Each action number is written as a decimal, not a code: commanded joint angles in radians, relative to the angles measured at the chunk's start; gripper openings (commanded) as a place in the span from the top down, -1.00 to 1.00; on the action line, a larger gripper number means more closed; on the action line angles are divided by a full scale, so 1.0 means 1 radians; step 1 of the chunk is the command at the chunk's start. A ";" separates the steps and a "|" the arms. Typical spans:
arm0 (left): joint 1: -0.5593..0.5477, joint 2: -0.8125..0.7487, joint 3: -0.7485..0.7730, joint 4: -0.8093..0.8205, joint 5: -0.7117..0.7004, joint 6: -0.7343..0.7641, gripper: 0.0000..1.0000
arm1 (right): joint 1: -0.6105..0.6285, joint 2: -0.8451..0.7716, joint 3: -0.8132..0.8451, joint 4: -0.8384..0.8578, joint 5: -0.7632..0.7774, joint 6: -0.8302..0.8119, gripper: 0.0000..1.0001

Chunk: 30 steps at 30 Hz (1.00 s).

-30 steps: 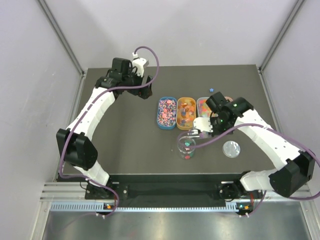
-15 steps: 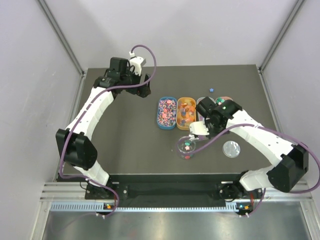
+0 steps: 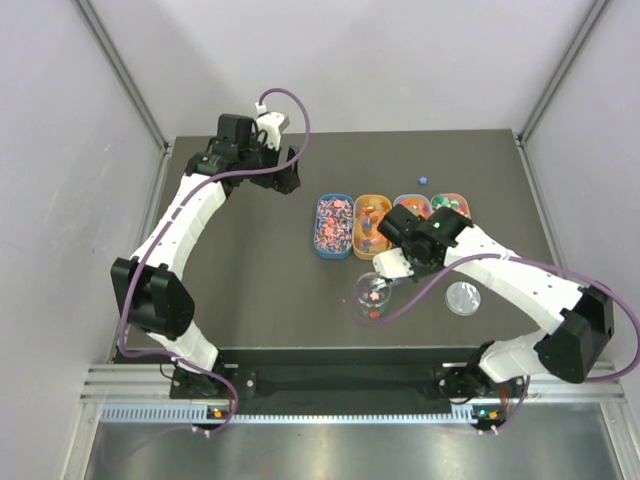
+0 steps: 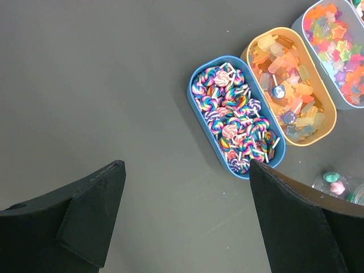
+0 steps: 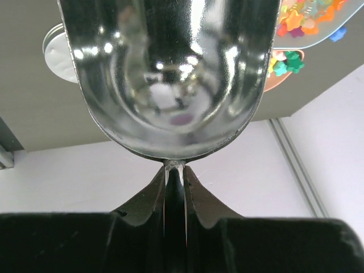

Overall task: Pack the candies
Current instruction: Scoop the fake candies from the storage box.

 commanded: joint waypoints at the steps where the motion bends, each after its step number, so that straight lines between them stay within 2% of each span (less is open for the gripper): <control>1: 0.006 -0.015 0.036 0.051 0.021 -0.014 -0.88 | 0.035 -0.006 0.001 -0.141 0.056 -0.012 1.00; 9: 0.008 -0.003 0.068 0.045 0.056 -0.045 -0.88 | 0.058 -0.010 0.009 -0.141 0.125 -0.035 1.00; 12: 0.008 -0.005 0.076 0.049 0.154 -0.109 -0.87 | 0.058 -0.013 0.050 -0.141 0.136 -0.040 1.00; 13: 0.008 -0.003 0.075 0.054 0.253 -0.129 -0.86 | 0.052 -0.010 0.075 -0.139 0.125 -0.031 1.00; 15: 0.006 0.005 0.056 0.086 0.367 -0.204 -0.82 | 0.034 0.022 0.187 -0.138 0.047 0.029 1.00; 16: 0.005 0.009 0.043 0.115 0.475 -0.241 -0.81 | 0.004 0.039 0.233 -0.136 0.009 0.061 1.00; 17: 0.003 0.012 0.026 0.146 0.515 -0.320 -0.78 | -0.017 0.059 0.317 -0.136 -0.069 0.095 1.00; 18: 0.000 0.014 -0.006 0.210 0.548 -0.356 -0.77 | -0.049 0.098 0.355 -0.136 -0.112 0.163 1.00; 20: -0.018 0.032 -0.017 0.239 0.608 -0.405 -0.69 | -0.075 0.132 0.438 -0.127 -0.226 0.228 1.00; 24: -0.044 0.063 0.007 0.237 0.630 -0.407 -0.64 | -0.109 0.209 0.491 -0.101 -0.321 0.349 1.00; 30: -0.063 0.086 0.012 0.255 0.644 -0.422 -0.65 | -0.118 0.264 0.538 -0.072 -0.372 0.406 1.00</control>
